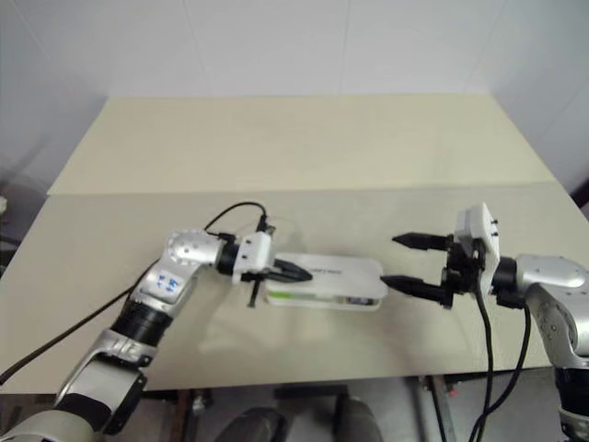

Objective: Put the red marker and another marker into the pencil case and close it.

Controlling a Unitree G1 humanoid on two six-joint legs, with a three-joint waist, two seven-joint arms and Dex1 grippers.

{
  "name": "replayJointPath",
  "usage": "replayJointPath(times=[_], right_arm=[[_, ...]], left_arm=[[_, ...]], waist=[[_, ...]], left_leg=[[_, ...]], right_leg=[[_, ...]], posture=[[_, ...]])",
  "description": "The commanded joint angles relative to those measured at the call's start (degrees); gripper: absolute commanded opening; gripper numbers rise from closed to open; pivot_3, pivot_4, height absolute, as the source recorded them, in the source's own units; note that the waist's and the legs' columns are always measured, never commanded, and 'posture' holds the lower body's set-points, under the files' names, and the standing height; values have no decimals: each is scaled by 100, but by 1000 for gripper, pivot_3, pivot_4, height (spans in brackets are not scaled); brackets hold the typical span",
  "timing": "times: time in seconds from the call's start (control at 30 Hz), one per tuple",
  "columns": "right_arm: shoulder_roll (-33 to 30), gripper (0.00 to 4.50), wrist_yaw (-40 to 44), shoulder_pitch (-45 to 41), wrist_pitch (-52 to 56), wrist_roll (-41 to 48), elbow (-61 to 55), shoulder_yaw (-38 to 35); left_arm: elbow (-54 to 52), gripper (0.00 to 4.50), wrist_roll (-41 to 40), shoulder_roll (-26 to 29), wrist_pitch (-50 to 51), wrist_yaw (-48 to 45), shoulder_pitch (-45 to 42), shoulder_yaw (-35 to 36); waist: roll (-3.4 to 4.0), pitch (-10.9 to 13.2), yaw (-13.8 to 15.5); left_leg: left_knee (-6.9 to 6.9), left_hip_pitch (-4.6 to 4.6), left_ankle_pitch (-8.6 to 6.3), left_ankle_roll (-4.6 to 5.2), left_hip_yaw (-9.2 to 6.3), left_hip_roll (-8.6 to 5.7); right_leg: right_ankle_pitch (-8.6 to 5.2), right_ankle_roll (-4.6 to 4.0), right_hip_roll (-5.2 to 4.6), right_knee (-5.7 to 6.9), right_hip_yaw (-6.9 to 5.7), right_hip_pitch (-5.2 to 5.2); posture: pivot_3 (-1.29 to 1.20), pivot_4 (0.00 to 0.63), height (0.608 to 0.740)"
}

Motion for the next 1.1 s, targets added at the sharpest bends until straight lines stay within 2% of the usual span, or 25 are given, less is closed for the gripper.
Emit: replayJointPath(times=[0.03,0.2,0.4,0.53,0.67,0.77,0.87,0.97,1.1], right_arm=[[-84,4500,56,52,-162,-23,-188,-195],[-11,4500,-9,49,-240,-45,-292,-184],[87,4500,-87,-26,-272,-48,-368,-77],[217,4500,-98,-60,-374,-141,-286,31],[356,4500,-68,-205,-471,-244,-119,179],[431,4500,-17,-329,-569,-344,73,262],[507,4500,38,-471,-731,-459,348,356],[571,4500,93,-577,-947,-578,614,381],[648,4500,124,-710,-1279,-728,915,363]], left_arm=[[-75,40,683,151,-208,306,30,-307],[-32,40,1063,179,-357,519,-1,-505],[-162,40,1013,148,-173,437,84,-563],[-334,40,795,64,-278,762,158,-219],[-780,40,-214,-156,-40,1076,316,675],[-1040,40,-469,-30,-135,1099,418,1019],[-1357,40,-845,235,215,1084,762,1417],[-1662,620,-1167,520,463,1105,1266,1821],[-2041,2028,-1582,789,582,1073,1987,2312]], waist=[[0,0,0],[-6,-4,15],[-12,-9,22],[-12,-9,18],[-14,-8,-1],[-14,-8,-12],[-13,-8,-19],[-11,-7,-42],[-7,-4,-46]], left_leg=[[0,1,0,0,0,1],[1,9,0,-1,1,2],[2,15,0,-1,1,1],[1,14,0,0,0,1],[1,9,0,0,0,1],[2,2,0,-1,0,4],[0,5,0,-1,2,4],[-3,8,0,0,3,3],[-8,9,0,-1,1,5]], right_leg=[[0,0,1,1,0,0],[0,0,0,2,1,9],[1,1,-1,3,3,15],[1,1,0,4,2,13],[1,1,1,5,2,4],[1,1,2,5,-1,-4],[1,1,2,4,0,-2],[1,1,2,4,2,-2],[1,-1,3,4,0,-4]], posture=[[0,150,740],[0,150,740],[0,150,740],[0,150,740],[0,150,740],[0,150,740],[0,150,740],[0,150,740],[0,150,740]])
